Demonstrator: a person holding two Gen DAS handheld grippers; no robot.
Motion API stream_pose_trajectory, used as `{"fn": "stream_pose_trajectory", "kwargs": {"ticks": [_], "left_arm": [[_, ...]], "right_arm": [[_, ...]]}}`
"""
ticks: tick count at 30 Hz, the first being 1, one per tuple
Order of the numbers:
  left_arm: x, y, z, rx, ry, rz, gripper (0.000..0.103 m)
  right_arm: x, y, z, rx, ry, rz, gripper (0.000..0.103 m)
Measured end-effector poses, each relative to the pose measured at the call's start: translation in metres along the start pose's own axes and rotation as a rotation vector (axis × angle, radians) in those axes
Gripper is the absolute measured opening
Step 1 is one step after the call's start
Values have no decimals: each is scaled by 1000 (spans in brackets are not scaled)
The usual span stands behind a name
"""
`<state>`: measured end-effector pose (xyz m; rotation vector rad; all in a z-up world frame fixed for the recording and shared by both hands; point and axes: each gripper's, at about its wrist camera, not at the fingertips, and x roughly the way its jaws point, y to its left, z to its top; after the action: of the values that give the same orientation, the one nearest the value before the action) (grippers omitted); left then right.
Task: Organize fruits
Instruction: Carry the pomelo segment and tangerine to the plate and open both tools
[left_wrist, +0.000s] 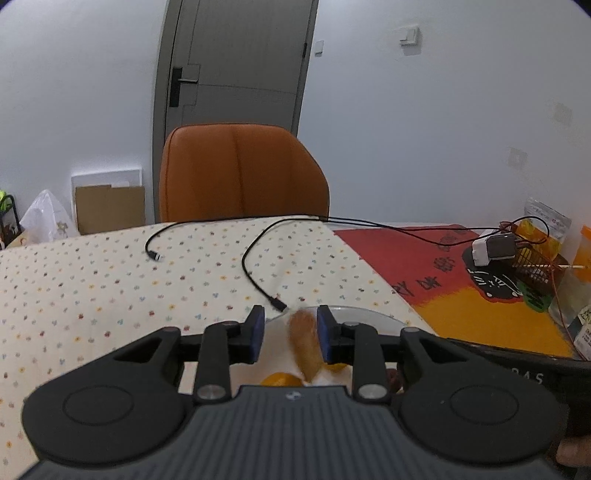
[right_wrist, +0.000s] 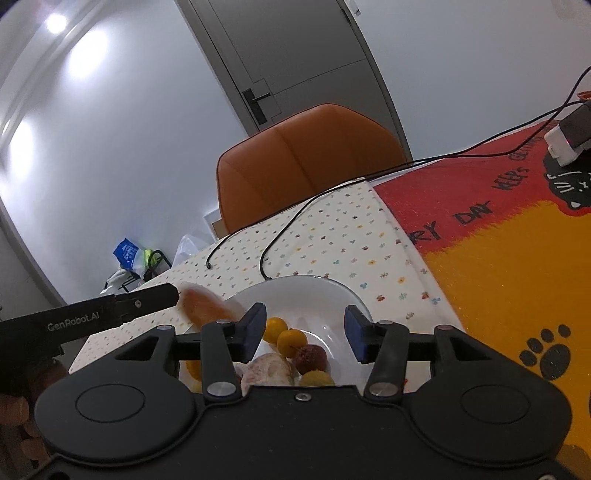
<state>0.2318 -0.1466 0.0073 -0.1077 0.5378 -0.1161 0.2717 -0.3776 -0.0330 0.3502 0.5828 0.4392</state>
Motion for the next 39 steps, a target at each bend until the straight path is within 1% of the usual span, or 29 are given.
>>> {"fn": "stream_pose_trajectory", "kwargs": {"ticks": [5,11,16,18,19,22,24,27,29,32,34,36,38,39], "left_arm": [[-7,8,-6,-11,13,30,38],[-20,15,-13,-14,17,43,41],[-34,19,-18,-23,1,51,50],[-40,21,-20,-25,1,53,57],[-43,22,-21,-31,-1,53,58],[-52,25,-23,-41,-7,57,69],[-57,26,-25,-36,-14,73,75],[-64,28,-27,-31,-13,99,77],[-70,30,-29,-34,-16,109,79],[-80,33,-32,-39,-28,132,85],[-87,33,-34,-44,-34,155,88],[-92,35,-36,-47,-34,170,92],[-97,37,-38,-52,-30,180,94],[-99,39,-39,-56,-28,185,95]], "right_arm": [[-3,2,-5,10,0,4,48],[-9,11,-11,4,-2,9,48],[-18,19,-16,-7,-12,9,50],[-22,23,-18,-11,-14,6,52],[-23,26,-20,-16,-15,3,53],[-27,32,-23,-28,-23,-1,59],[-30,35,-25,-30,-28,3,61],[-35,39,-29,-29,-30,8,68],[-38,42,-31,-34,-34,11,75],[-44,47,-33,-40,-40,14,82],[-48,50,-34,-48,-40,25,85],[-52,55,-36,-61,-36,34,90],[-55,61,-39,-76,-33,40,99],[-57,64,-40,-84,-33,41,100]]}}
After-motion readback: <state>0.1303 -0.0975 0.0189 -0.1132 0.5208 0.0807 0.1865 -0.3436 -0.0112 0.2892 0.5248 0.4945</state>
